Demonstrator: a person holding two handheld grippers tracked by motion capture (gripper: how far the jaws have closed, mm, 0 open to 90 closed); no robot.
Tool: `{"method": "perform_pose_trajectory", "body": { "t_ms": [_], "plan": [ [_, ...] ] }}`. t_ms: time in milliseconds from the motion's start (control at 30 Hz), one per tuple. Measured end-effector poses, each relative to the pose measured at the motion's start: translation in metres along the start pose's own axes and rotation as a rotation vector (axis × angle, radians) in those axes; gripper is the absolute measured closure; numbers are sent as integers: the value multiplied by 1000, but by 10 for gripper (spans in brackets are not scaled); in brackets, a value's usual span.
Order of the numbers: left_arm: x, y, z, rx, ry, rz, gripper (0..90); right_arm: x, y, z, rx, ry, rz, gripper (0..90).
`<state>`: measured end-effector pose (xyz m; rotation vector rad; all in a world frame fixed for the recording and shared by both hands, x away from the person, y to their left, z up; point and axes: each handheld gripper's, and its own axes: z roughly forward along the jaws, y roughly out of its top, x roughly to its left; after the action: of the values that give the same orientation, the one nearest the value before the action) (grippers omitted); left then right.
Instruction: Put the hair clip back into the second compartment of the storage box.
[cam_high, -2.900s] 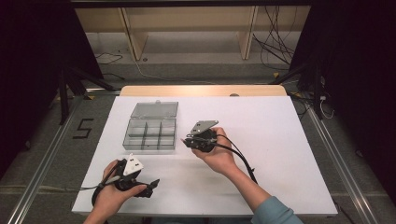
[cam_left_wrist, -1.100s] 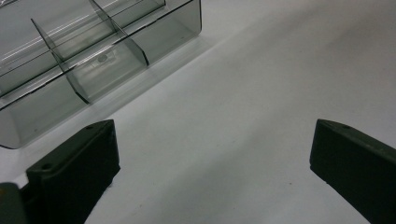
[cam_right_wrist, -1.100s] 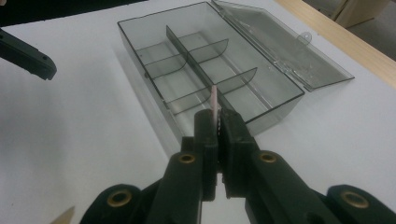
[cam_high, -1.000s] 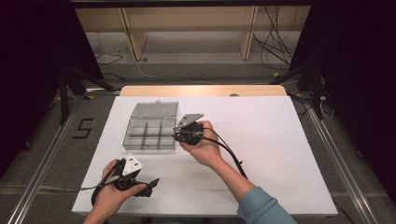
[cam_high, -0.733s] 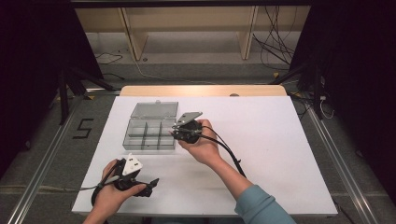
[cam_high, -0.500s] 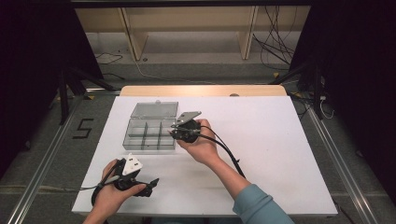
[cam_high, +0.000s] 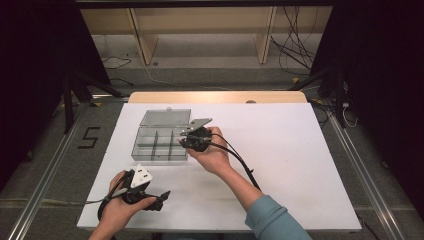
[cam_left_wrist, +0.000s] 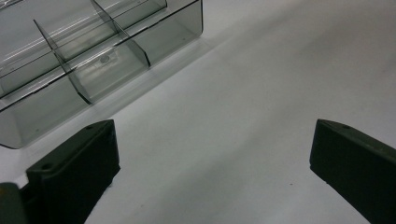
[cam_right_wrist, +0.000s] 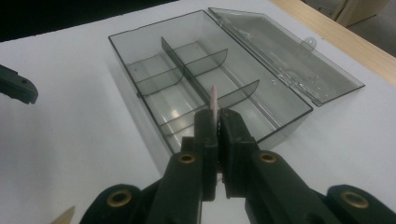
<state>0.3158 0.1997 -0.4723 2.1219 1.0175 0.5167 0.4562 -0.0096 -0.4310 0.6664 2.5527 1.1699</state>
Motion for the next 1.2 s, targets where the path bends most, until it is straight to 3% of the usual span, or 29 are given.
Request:
{"method": "perform_pose_trajectory", "body": {
  "t_ms": [1200],
  "plan": [
    [0,0,0,-4,0,-2,10,2,19,22,-7,-3,9,866]
  ]
}}
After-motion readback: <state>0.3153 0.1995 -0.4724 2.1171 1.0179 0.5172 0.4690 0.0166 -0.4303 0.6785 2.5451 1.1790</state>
